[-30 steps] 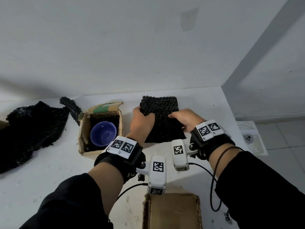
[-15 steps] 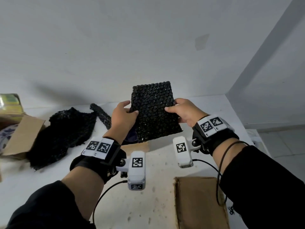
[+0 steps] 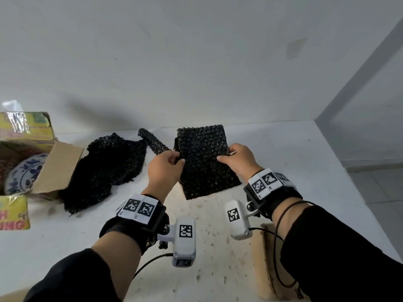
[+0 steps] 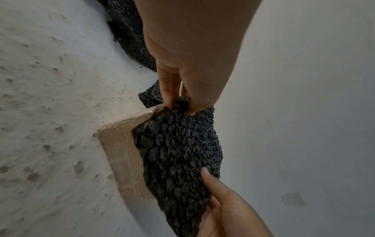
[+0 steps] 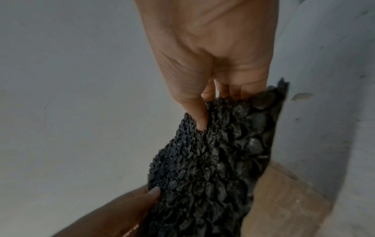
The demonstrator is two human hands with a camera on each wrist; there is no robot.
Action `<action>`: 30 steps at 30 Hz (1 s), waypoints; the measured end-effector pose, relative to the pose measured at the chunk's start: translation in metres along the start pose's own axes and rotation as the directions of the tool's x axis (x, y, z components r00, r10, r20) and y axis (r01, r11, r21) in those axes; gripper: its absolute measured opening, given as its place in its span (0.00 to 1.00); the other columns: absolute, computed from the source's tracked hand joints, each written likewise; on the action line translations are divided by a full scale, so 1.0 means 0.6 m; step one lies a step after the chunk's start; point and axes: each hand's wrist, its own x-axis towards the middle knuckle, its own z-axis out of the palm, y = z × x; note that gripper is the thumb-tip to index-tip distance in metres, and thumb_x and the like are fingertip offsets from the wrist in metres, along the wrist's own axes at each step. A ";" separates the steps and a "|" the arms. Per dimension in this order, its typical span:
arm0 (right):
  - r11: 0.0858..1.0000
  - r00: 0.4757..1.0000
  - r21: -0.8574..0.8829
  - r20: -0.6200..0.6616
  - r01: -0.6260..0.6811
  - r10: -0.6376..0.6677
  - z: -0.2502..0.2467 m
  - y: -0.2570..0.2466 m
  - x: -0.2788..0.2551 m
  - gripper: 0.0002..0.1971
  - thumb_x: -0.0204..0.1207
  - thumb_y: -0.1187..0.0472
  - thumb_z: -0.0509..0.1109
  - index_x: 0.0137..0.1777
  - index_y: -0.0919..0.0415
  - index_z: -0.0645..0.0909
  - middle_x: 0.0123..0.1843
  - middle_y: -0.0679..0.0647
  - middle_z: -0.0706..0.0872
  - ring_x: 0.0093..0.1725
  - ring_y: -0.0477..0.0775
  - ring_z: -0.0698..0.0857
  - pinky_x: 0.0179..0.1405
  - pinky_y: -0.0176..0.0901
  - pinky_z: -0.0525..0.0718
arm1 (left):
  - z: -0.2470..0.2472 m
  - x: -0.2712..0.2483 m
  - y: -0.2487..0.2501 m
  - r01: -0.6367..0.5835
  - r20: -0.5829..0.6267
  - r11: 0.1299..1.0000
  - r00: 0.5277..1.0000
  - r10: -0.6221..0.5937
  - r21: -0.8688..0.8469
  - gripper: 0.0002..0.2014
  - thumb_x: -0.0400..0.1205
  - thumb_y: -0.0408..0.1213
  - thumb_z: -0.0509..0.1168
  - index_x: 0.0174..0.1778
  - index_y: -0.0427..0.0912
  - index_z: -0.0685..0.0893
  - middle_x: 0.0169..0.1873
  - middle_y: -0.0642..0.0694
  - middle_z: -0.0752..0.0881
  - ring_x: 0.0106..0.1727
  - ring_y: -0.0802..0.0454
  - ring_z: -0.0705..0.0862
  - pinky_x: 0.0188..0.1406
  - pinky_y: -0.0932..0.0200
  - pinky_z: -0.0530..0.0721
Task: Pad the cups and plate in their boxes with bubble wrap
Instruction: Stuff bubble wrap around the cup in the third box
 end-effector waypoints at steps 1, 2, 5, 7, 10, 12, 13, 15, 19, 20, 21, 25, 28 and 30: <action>1.000 1.000 -0.015 -0.012 -0.010 0.010 0.005 0.004 0.000 0.14 0.70 0.54 0.77 0.47 0.60 0.78 0.42 0.50 0.80 0.52 0.59 0.83 0.57 0.53 0.81 | -0.001 -0.001 0.000 -0.027 -0.008 0.999 1.000 0.027 0.018 0.15 0.78 0.38 0.70 0.61 0.43 0.84 0.45 0.54 0.82 0.49 0.55 0.81 0.51 0.61 0.78; 0.999 1.000 -0.040 -0.017 -0.016 0.015 0.010 0.007 -0.001 0.14 0.69 0.53 0.77 0.48 0.59 0.77 0.46 0.51 0.81 0.54 0.59 0.83 0.59 0.55 0.80 | -0.002 -0.001 -0.001 -0.041 -0.008 0.999 0.999 0.041 0.017 0.16 0.78 0.37 0.70 0.62 0.45 0.82 0.47 0.54 0.82 0.49 0.55 0.81 0.49 0.60 0.78; 0.982 0.998 -0.186 -0.057 0.020 -0.031 0.016 0.001 -0.009 0.22 0.69 0.53 0.77 0.58 0.59 0.74 0.55 0.54 0.80 0.57 0.58 0.81 0.58 0.51 0.79 | -0.007 0.005 -0.008 -0.015 0.019 1.000 1.000 0.016 -0.015 0.28 0.75 0.38 0.73 0.70 0.50 0.73 0.53 0.51 0.80 0.47 0.53 0.80 0.46 0.54 0.81; 0.898 0.944 -0.384 -0.155 0.215 -0.292 0.012 -0.011 -0.022 0.28 0.68 0.53 0.77 0.65 0.60 0.71 0.60 0.57 0.77 0.59 0.58 0.78 0.52 0.49 0.80 | -0.012 0.010 -0.014 -0.013 0.045 0.999 0.999 0.015 -0.039 0.36 0.73 0.38 0.75 0.74 0.51 0.67 0.57 0.52 0.77 0.49 0.52 0.80 0.47 0.52 0.83; 0.528 0.657 -0.560 0.040 0.639 -0.753 0.016 -0.032 -0.030 0.32 0.68 0.51 0.76 0.71 0.58 0.72 0.66 0.57 0.78 0.66 0.59 0.76 0.63 0.54 0.78 | -0.015 0.016 -0.022 -0.040 0.103 0.979 0.993 0.062 -0.201 0.33 0.74 0.37 0.75 0.75 0.51 0.69 0.62 0.53 0.76 0.53 0.51 0.81 0.50 0.57 0.82; 0.399 0.607 -0.534 0.294 0.745 -0.738 0.032 -0.040 -0.027 0.34 0.73 0.47 0.71 0.78 0.55 0.66 0.78 0.54 0.70 0.78 0.59 0.64 0.75 0.55 0.63 | -0.018 0.016 -0.021 0.015 0.170 0.932 0.984 0.050 -0.361 0.25 0.80 0.40 0.69 0.74 0.50 0.73 0.66 0.53 0.78 0.60 0.53 0.80 0.53 0.63 0.78; 0.402 0.635 -0.530 0.388 0.746 -0.668 0.043 -0.040 -0.025 0.34 0.77 0.45 0.66 0.81 0.54 0.61 0.82 0.52 0.62 0.82 0.56 0.56 0.79 0.54 0.55 | -0.019 0.014 -0.019 0.071 0.222 0.899 0.975 0.030 -0.432 0.21 0.83 0.43 0.64 0.73 0.50 0.74 0.66 0.53 0.79 0.63 0.54 0.79 0.56 0.61 0.77; 0.412 0.685 -0.557 0.481 0.721 -0.547 0.066 -0.029 -0.019 0.33 0.83 0.43 0.55 0.84 0.54 0.52 0.85 0.48 0.51 0.84 0.51 0.45 0.81 0.51 0.44 | -0.023 0.008 -0.016 0.164 0.319 0.830 0.948 0.017 -0.533 0.18 0.87 0.49 0.54 0.71 0.52 0.75 0.64 0.55 0.80 0.66 0.58 0.77 0.62 0.56 0.75; 0.372 0.715 -0.618 0.524 0.693 -0.462 0.095 -0.007 -0.011 0.35 0.81 0.38 0.36 0.84 0.55 0.49 0.85 0.49 0.51 0.84 0.50 0.44 0.81 0.52 0.41 | -0.016 0.007 -0.039 0.195 0.405 0.789 0.911 0.074 -0.582 0.28 0.82 0.63 0.43 0.73 0.59 0.73 0.71 0.57 0.76 0.74 0.61 0.70 0.75 0.47 0.66; 0.358 0.717 -0.629 0.527 0.690 -0.455 0.094 -0.006 -0.011 0.35 0.80 0.38 0.36 0.84 0.55 0.50 0.85 0.48 0.52 0.84 0.51 0.44 0.81 0.52 0.42 | -0.014 0.006 -0.042 0.198 0.424 0.787 0.901 0.089 -0.585 0.31 0.79 0.66 0.42 0.75 0.60 0.71 0.73 0.57 0.74 0.75 0.62 0.69 0.77 0.46 0.64; 0.356 0.717 -0.628 0.538 0.692 -0.444 0.096 -0.008 -0.009 0.33 0.82 0.39 0.40 0.83 0.55 0.50 0.85 0.48 0.53 0.84 0.51 0.44 0.81 0.53 0.43 | -0.012 0.007 -0.049 0.211 0.441 0.783 0.893 0.088 -0.585 0.32 0.78 0.67 0.42 0.76 0.62 0.70 0.74 0.58 0.73 0.76 0.63 0.67 0.79 0.45 0.62; 0.357 0.703 -0.609 0.561 0.708 -0.438 0.095 -0.032 0.000 0.32 0.81 0.41 0.54 0.81 0.55 0.57 0.81 0.50 0.63 0.80 0.54 0.57 0.75 0.53 0.56 | -0.009 0.009 -0.057 0.248 0.482 0.764 0.871 0.094 -0.596 0.32 0.77 0.67 0.40 0.76 0.64 0.68 0.75 0.63 0.70 0.77 0.66 0.64 0.81 0.46 0.55; 0.351 0.715 -0.626 0.560 0.696 -0.418 0.103 -0.043 0.014 0.33 0.77 0.41 0.59 0.78 0.55 0.61 0.76 0.50 0.68 0.73 0.54 0.65 0.69 0.52 0.63 | -0.011 0.009 -0.056 0.258 0.491 0.761 0.866 0.091 -0.595 0.32 0.78 0.66 0.39 0.77 0.64 0.67 0.76 0.63 0.69 0.78 0.66 0.62 0.82 0.48 0.53; 0.340 0.741 -0.662 0.551 0.668 -0.384 0.116 -0.050 0.018 0.34 0.74 0.40 0.62 0.76 0.56 0.62 0.73 0.51 0.69 0.71 0.55 0.66 0.66 0.53 0.64 | -0.011 0.009 -0.059 0.264 0.493 0.763 0.866 0.081 -0.589 0.30 0.80 0.65 0.38 0.77 0.64 0.66 0.77 0.63 0.68 0.79 0.66 0.60 0.82 0.49 0.51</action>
